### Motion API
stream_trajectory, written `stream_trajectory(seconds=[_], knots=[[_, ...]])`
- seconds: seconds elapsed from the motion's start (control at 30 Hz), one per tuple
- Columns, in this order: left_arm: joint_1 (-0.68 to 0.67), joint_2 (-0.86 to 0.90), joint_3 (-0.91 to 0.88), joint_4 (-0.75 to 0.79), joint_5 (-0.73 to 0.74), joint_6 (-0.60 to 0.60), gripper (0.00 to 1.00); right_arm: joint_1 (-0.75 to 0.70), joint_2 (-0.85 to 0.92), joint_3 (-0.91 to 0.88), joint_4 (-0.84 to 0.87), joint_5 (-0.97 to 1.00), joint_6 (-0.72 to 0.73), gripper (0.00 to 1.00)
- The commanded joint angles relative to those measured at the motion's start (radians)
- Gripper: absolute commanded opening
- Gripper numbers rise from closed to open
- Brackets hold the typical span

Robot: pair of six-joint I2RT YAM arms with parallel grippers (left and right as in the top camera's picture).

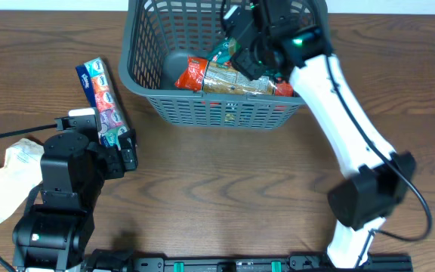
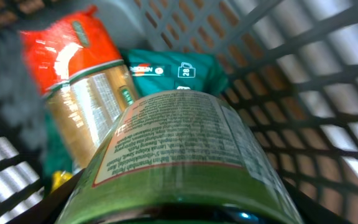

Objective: Pack container
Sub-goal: 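Lift the jar with the right gripper and release it into the basket, then raise the right gripper away and move the left arm toward the tissue pack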

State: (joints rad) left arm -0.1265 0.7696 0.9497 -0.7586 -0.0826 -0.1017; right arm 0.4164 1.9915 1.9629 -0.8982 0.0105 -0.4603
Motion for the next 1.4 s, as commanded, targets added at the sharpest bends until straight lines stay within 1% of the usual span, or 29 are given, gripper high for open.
stream_trajectory(seconds=[0.0,0.13,0.2,0.23,0.27,0.3,0.33,0.37,0.47,0.5,0.67,0.8,0.87,1.0,1.07,1.1,1.17,1.23,1.3,1.37], knots=[[-0.003,0.000,0.020,0.000,-0.008,-0.005,0.99,-0.031,0.029,0.014,0.056,0.107,0.087,0.01],[-0.003,0.000,0.020,0.000,-0.008,-0.005,0.99,-0.070,0.056,0.014,0.064,0.114,0.146,0.01],[-0.003,0.000,0.020,0.000,-0.008,-0.005,0.98,-0.103,0.057,0.014,0.064,0.114,0.210,0.02],[-0.003,0.000,0.020,0.000,-0.008,-0.005,0.99,-0.117,0.057,0.014,0.064,0.114,0.237,0.05],[-0.003,0.000,0.020,0.000,-0.008,-0.005,0.99,-0.134,0.055,0.014,0.059,0.114,0.283,0.18],[-0.003,0.000,0.020,0.000,-0.008,-0.005,0.99,-0.149,0.053,0.014,0.048,0.109,0.320,0.50],[-0.003,0.000,0.020,0.000,-0.008,-0.005,0.99,-0.161,0.050,0.014,0.030,0.092,0.349,0.79],[-0.003,0.000,0.020,0.000,-0.008,-0.005,0.99,-0.171,0.048,0.014,0.013,0.066,0.368,0.99],[-0.003,0.000,0.020,0.000,-0.008,-0.005,0.99,-0.181,0.037,0.014,-0.046,-0.029,0.375,0.99],[-0.003,0.000,0.020,0.000,-0.008,-0.005,0.99,-0.180,0.035,0.014,-0.053,-0.039,0.357,0.99],[-0.003,0.000,0.020,0.000,-0.008,-0.005,0.99,-0.165,0.031,0.014,-0.081,-0.042,0.351,0.99],[-0.003,0.000,0.020,0.001,-0.008,-0.005,0.99,-0.142,0.002,0.031,-0.047,-0.041,0.350,0.99],[-0.003,0.000,0.020,0.001,-0.008,-0.005,0.99,-0.129,-0.021,0.069,-0.035,-0.046,0.330,0.99],[-0.003,0.000,0.020,0.001,-0.008,-0.005,0.99,-0.101,-0.076,0.225,-0.078,-0.099,0.258,0.99],[-0.003,0.000,0.020,0.000,-0.008,-0.005,0.99,-0.099,-0.108,0.317,-0.098,-0.101,0.249,0.99],[-0.003,0.000,0.020,0.000,-0.008,-0.005,0.99,-0.103,-0.123,0.353,-0.098,-0.071,0.264,0.99],[-0.003,0.000,0.020,0.000,-0.008,-0.005,0.99,-0.131,-0.159,0.414,-0.103,0.101,0.417,0.99],[-0.003,0.000,0.020,-0.006,-0.009,-0.003,0.99,-0.176,-0.192,0.438,-0.141,0.247,0.579,0.99],[-0.003,0.000,0.025,-0.005,-0.009,0.006,0.99,-0.245,-0.223,0.439,-0.208,0.283,0.686,0.99],[-0.003,0.010,0.064,-0.021,-0.009,-0.046,0.99,-0.323,-0.236,0.439,-0.299,0.251,0.752,0.99]])
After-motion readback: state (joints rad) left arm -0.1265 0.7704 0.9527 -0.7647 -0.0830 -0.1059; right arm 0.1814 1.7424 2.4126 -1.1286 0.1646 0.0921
